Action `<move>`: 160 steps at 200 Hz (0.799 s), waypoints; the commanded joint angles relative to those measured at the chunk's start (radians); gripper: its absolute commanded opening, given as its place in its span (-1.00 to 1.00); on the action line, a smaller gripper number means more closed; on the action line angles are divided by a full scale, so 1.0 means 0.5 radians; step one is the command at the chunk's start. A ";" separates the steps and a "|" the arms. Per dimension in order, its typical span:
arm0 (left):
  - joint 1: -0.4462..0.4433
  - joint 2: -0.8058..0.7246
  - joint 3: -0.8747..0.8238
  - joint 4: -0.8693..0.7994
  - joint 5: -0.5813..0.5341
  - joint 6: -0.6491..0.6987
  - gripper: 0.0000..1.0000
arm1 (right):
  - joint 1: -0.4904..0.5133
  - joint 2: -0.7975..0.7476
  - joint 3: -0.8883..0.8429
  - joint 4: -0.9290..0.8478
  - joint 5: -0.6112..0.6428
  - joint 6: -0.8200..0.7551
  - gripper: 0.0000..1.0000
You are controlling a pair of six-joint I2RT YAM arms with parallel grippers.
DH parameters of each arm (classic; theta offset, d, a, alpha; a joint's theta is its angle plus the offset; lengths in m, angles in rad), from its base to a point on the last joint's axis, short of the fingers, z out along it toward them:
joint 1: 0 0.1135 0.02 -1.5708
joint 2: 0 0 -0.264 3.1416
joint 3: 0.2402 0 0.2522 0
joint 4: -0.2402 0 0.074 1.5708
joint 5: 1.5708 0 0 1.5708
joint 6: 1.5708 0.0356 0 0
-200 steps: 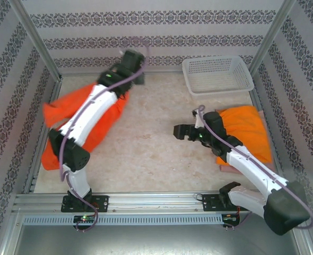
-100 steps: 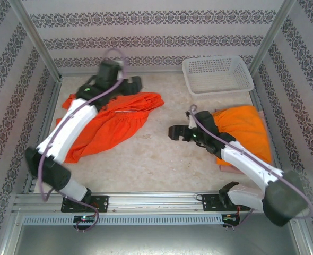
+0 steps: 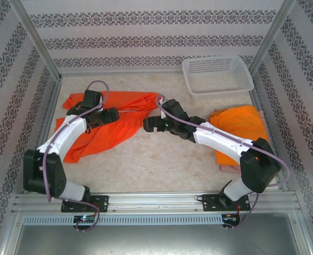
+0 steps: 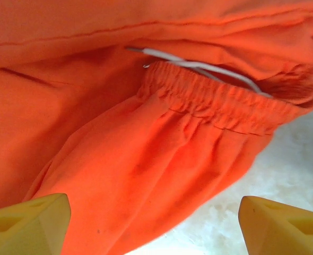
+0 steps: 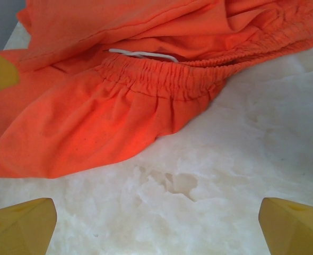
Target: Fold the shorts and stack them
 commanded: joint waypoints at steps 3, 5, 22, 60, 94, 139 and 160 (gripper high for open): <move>0.021 0.174 0.044 0.109 -0.012 0.098 0.64 | -0.033 -0.149 -0.126 -0.045 0.073 0.050 0.95; 0.023 0.193 0.049 0.112 -0.019 0.102 0.64 | -0.039 -0.161 -0.138 -0.044 0.073 0.052 0.95; 0.030 0.322 0.121 0.111 -0.036 0.142 0.61 | -0.070 -0.239 -0.246 -0.048 0.073 0.069 0.95; 0.042 0.592 0.321 0.067 -0.071 0.224 0.34 | -0.115 -0.385 -0.458 -0.044 0.077 0.114 0.95; 0.045 0.768 0.450 0.018 -0.074 0.276 0.24 | -0.138 -0.451 -0.560 -0.054 0.073 0.130 0.95; 0.051 0.855 0.514 -0.029 -0.143 0.317 0.36 | -0.163 -0.484 -0.602 -0.058 0.060 0.140 0.95; 0.051 0.857 0.521 -0.044 -0.111 0.325 0.22 | -0.169 -0.483 -0.602 -0.061 0.052 0.141 0.95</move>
